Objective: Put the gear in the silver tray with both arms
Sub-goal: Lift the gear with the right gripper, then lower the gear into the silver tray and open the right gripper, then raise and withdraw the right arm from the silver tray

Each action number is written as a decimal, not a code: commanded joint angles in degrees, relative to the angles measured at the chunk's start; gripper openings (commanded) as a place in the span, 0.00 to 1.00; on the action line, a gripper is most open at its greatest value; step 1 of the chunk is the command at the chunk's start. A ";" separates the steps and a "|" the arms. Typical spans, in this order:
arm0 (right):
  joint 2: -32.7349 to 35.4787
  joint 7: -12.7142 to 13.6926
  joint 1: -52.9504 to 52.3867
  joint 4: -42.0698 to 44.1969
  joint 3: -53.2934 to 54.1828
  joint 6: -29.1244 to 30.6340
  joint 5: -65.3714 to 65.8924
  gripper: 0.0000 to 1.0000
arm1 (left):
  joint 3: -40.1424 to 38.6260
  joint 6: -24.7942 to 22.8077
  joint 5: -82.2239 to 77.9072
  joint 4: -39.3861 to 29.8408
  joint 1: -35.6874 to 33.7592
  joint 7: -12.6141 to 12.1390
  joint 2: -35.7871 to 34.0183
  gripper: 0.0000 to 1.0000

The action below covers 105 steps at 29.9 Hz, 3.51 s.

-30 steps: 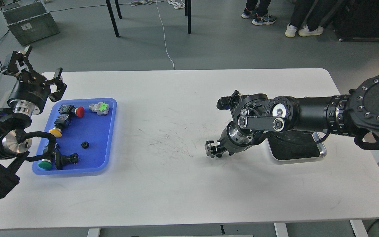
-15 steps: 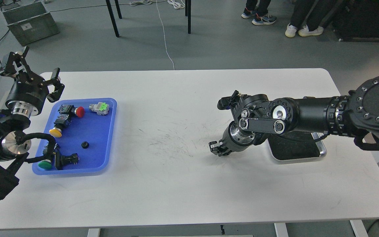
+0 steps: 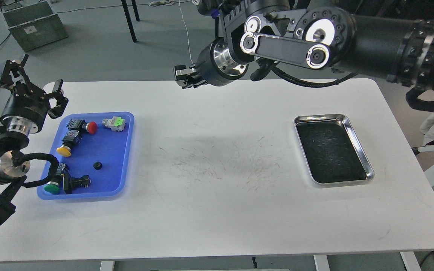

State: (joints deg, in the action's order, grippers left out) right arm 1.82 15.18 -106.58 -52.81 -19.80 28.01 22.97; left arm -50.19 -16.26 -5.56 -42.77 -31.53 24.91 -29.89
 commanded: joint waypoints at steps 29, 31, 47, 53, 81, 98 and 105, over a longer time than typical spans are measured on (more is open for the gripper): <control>28.42 -3.05 36.70 -0.28 1.61 -15.18 23.70 0.03 | 0.53 0.00 -0.15 0.50 0.24 -0.12 -0.78 0.98; 27.45 -3.05 36.97 0.86 1.35 -15.27 23.70 0.04 | 0.53 -0.09 -0.15 0.50 0.24 -0.12 -0.78 0.98; 25.16 -3.05 40.13 5.34 0.82 -15.97 25.98 0.22 | 0.53 -0.09 -0.15 0.59 0.33 -0.04 -0.70 0.98; 23.50 -3.66 41.19 7.81 1.52 -19.04 25.89 0.30 | 0.53 -0.09 -0.15 0.59 0.33 -0.04 -0.61 0.98; 32.71 -5.07 42.85 -1.67 35.42 -21.15 23.53 0.83 | 0.62 -0.09 -0.50 1.02 -0.11 -0.47 -0.87 0.98; 35.98 -14.04 71.85 -3.53 77.36 -11.58 -25.57 0.83 | 1.41 -0.17 -15.96 0.60 -3.54 -5.39 -5.44 0.98; 33.08 -14.04 77.92 0.07 81.85 -3.84 -40.97 0.83 | 5.00 1.31 -21.68 -13.90 -2.92 -9.35 -13.69 0.98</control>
State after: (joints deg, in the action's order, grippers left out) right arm 35.82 1.00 -30.65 -53.79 60.66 21.70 -12.85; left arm -47.41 -16.14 -25.12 -50.79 -34.62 16.05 -39.87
